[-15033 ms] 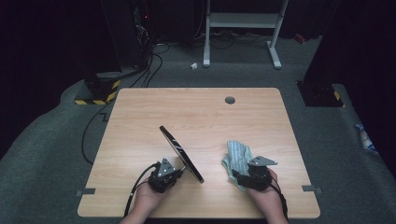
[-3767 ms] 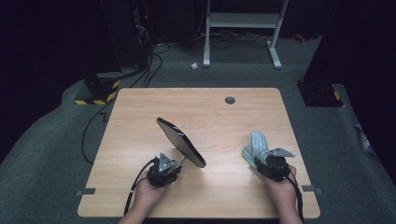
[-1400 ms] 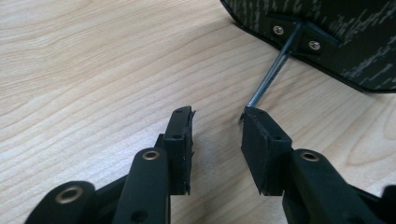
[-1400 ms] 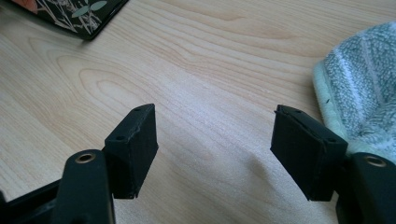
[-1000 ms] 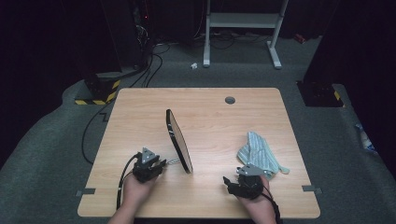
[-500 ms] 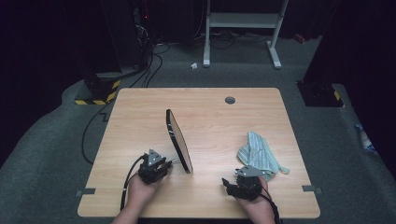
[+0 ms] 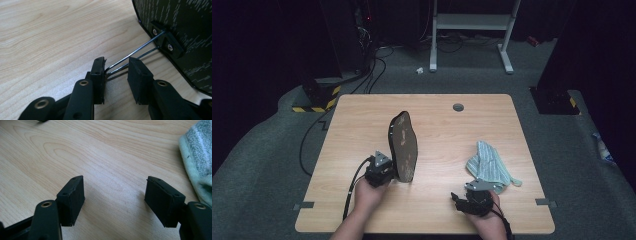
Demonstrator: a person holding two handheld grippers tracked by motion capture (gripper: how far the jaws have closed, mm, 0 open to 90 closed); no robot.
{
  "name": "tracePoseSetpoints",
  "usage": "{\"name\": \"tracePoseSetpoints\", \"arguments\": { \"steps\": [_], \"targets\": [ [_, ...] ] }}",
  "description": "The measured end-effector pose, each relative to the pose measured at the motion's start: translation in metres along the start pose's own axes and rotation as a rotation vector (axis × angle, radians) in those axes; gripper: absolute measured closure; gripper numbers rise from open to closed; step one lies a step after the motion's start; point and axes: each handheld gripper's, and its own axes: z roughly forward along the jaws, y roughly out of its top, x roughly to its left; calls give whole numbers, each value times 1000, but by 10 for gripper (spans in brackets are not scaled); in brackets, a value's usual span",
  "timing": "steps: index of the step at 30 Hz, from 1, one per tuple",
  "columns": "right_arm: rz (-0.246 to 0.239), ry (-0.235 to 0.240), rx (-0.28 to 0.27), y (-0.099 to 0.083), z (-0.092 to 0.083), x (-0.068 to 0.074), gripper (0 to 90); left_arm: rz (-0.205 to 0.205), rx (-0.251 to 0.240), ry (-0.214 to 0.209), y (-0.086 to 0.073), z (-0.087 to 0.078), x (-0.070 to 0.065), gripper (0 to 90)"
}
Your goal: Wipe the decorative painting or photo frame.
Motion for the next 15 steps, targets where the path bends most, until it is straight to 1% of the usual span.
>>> {"name": "tracePoseSetpoints", "arguments": {
  "steps": [8,9,12,13,14,15],
  "targets": [
    [2,1,-6,-1,-3,-1,316,1,10,10,-1,-2,1,642],
    [-2,4,-7,0,-3,-1,316,-5,8,13,-2,-2,1,630],
    [-9,11,-10,2,-2,-1,316,-27,10,40,-4,-5,5,595],
    [-9,11,-10,2,-2,-1,316,-27,10,40,-4,-5,5,590],
    [-11,16,-11,3,-1,0,317,-50,9,51,-5,-6,8,590],
    [-11,16,-11,3,-1,0,317,-50,9,51,-5,-6,8,588]
  ]
}}
